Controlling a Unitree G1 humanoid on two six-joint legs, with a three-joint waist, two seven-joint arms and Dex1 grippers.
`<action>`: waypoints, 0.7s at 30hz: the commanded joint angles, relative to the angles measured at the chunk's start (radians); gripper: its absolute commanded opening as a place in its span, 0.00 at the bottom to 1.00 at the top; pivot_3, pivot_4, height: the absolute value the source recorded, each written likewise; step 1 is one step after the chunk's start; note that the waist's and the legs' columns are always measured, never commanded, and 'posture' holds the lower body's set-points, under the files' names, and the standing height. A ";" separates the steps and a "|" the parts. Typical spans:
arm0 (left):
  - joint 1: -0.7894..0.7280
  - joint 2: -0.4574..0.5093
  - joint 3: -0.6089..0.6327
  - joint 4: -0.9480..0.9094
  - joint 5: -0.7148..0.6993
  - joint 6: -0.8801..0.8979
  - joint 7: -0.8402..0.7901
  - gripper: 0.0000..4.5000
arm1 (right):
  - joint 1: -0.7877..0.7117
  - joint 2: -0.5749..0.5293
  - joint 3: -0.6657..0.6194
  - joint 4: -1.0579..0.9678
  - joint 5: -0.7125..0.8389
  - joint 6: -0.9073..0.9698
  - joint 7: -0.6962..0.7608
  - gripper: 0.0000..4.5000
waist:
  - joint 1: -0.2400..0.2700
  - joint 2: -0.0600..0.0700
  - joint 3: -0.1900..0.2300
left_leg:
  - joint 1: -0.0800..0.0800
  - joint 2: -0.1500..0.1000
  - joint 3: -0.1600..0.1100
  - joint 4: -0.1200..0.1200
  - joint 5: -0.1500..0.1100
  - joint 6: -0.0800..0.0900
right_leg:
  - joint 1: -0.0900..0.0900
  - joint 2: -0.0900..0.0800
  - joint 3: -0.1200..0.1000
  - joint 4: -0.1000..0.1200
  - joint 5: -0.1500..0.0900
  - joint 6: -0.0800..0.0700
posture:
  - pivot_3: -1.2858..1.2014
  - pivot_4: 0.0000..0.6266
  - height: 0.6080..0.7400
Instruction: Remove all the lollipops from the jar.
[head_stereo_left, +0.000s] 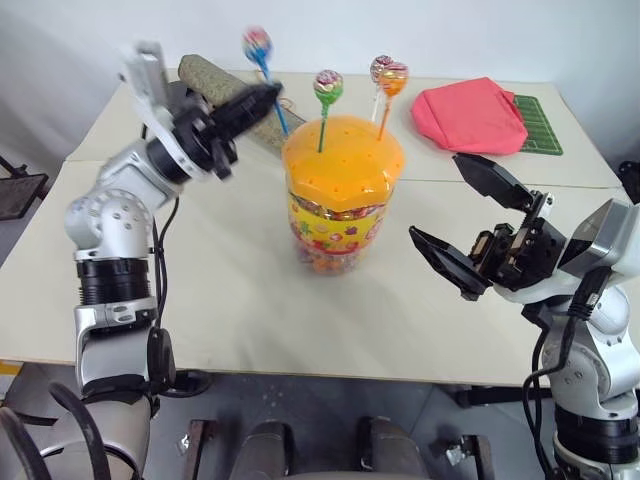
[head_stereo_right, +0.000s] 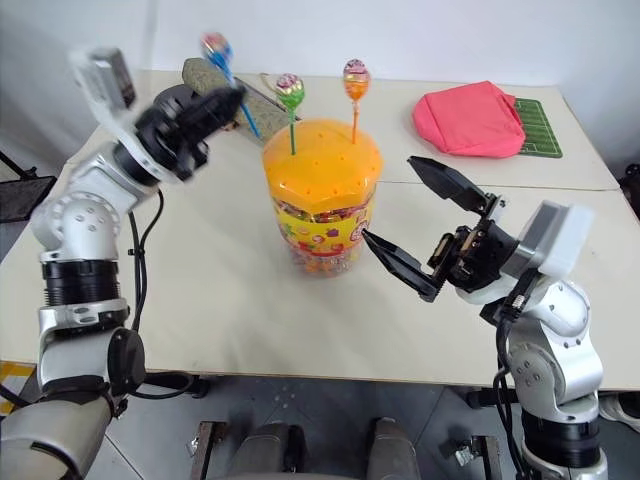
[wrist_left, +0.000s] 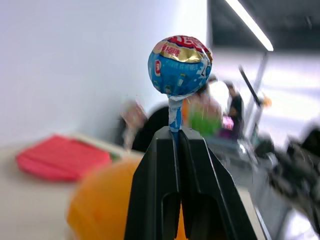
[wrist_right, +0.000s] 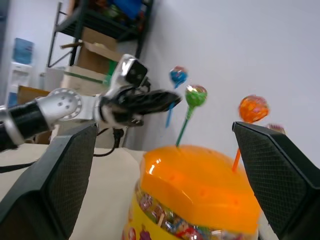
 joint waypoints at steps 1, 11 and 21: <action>0.048 0.152 0.061 0.032 0.019 0.126 0.084 0.01 | -0.021 -0.104 0.054 0.033 0.036 0.099 0.139 1.00 | -0.015 0.000 0.000 | 0.000 0.000 0.000 -0.001 0.000 0.000 | 0.000 0.000 0.000 0.001 0.000 0.000 | 0.52 0.24 1.00; 0.587 0.344 -0.041 -0.125 0.252 0.275 0.246 0.01 | -0.070 -0.196 0.095 0.235 -0.113 0.054 0.308 1.00 | -0.010 -0.004 0.002 | 0.001 0.000 0.000 -0.001 -0.001 0.001 | 0.000 -0.001 0.000 0.000 0.000 0.000 | 0.52 0.24 1.00; 0.675 0.426 -0.049 -0.128 0.333 0.176 0.174 0.41 | -0.030 -0.173 0.023 0.167 -0.040 0.061 0.306 1.00 | -0.014 -0.004 0.002 | 0.002 0.001 0.001 -0.002 -0.002 0.000 | 0.000 0.000 0.001 0.000 0.000 0.000 | 0.52 0.24 1.00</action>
